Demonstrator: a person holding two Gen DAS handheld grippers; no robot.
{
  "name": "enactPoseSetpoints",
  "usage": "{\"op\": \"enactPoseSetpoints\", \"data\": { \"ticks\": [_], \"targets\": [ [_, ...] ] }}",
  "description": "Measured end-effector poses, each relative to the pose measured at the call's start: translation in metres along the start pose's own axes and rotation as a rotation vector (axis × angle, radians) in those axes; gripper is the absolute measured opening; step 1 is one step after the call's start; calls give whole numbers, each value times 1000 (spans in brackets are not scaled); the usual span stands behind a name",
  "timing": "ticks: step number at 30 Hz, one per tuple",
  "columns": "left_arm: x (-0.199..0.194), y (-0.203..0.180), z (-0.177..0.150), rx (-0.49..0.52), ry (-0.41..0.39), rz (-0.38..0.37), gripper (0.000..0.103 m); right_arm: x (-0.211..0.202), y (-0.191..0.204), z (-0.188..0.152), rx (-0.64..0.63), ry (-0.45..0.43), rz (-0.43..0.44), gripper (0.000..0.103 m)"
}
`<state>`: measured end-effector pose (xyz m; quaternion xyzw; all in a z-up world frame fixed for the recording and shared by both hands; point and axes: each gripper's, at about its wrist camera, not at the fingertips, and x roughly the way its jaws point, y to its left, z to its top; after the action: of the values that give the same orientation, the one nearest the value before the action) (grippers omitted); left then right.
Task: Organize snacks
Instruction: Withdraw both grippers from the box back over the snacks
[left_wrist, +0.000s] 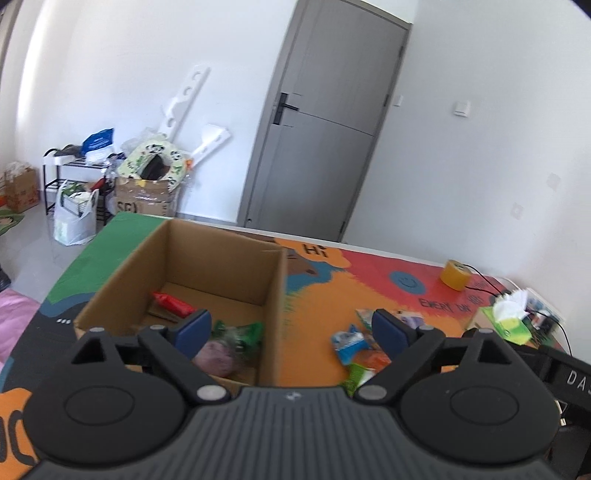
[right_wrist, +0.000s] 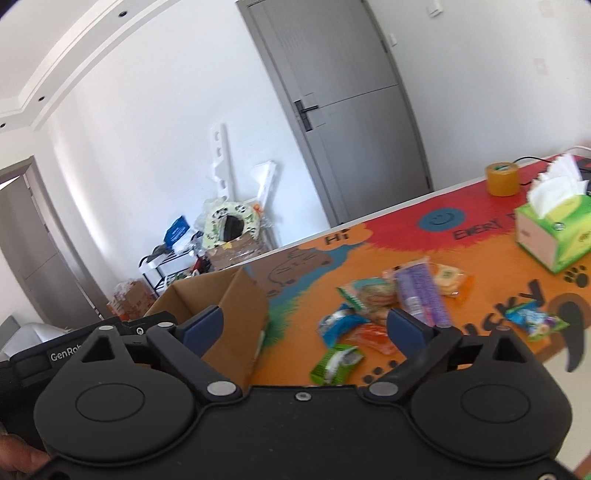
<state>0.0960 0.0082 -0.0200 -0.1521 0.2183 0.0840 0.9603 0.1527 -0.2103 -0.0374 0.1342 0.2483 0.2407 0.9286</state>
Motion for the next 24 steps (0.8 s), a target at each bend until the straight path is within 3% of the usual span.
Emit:
{"op": "enactPoseSetpoints", "data": {
  "ticks": [10, 24],
  "targets": [
    [6, -50, -11, 59, 21, -74, 94, -32, -40, 3, 23, -27, -72, 98],
    [30, -86, -18, 99, 71, -100, 94, -50, -85, 4, 54, -41, -129, 98]
  ]
}}
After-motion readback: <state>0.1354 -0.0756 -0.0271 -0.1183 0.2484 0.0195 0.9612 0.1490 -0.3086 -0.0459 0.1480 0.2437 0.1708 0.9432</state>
